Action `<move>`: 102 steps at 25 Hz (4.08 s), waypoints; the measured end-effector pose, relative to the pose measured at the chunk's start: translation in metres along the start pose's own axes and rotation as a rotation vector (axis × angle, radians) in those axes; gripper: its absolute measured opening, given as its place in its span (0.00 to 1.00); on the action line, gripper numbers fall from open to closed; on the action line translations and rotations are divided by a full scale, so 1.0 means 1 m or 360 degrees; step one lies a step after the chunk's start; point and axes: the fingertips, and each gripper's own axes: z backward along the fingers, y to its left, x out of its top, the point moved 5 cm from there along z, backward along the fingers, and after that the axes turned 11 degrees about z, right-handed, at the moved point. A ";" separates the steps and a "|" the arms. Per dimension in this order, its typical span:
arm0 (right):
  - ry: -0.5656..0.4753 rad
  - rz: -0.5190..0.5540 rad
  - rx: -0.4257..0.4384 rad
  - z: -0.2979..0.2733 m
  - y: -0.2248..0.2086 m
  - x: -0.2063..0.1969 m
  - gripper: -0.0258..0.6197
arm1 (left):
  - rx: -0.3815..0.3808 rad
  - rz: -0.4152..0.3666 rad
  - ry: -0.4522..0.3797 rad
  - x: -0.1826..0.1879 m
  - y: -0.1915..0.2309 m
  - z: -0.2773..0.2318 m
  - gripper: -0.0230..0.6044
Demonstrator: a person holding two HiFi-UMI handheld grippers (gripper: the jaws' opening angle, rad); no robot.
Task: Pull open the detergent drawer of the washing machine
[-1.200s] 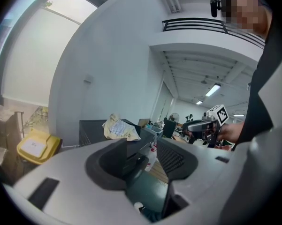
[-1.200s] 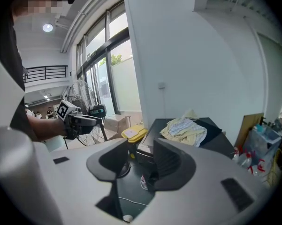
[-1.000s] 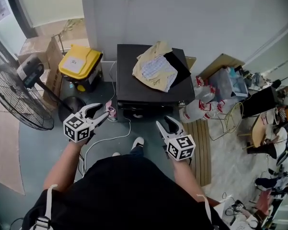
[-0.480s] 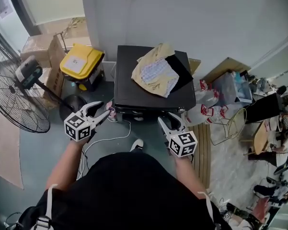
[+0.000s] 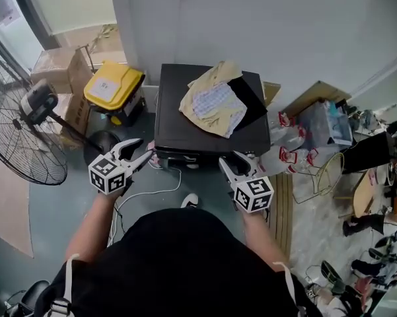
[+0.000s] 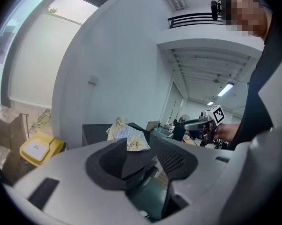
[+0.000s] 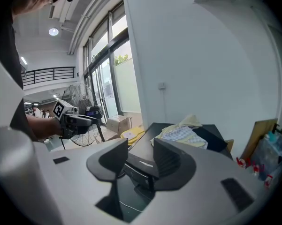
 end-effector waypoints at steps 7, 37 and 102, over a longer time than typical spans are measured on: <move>-0.0005 0.0000 0.0006 -0.001 -0.008 -0.002 0.31 | 0.0011 0.0008 0.0017 -0.002 -0.001 -0.007 0.36; 0.0174 -0.0066 0.0038 -0.042 -0.008 -0.047 0.31 | 0.0009 0.0043 0.0190 -0.027 0.028 -0.023 0.36; 0.0695 -0.0180 0.0500 -0.199 0.023 -0.207 0.31 | 0.0201 0.0234 0.0828 -0.204 0.138 -0.128 0.34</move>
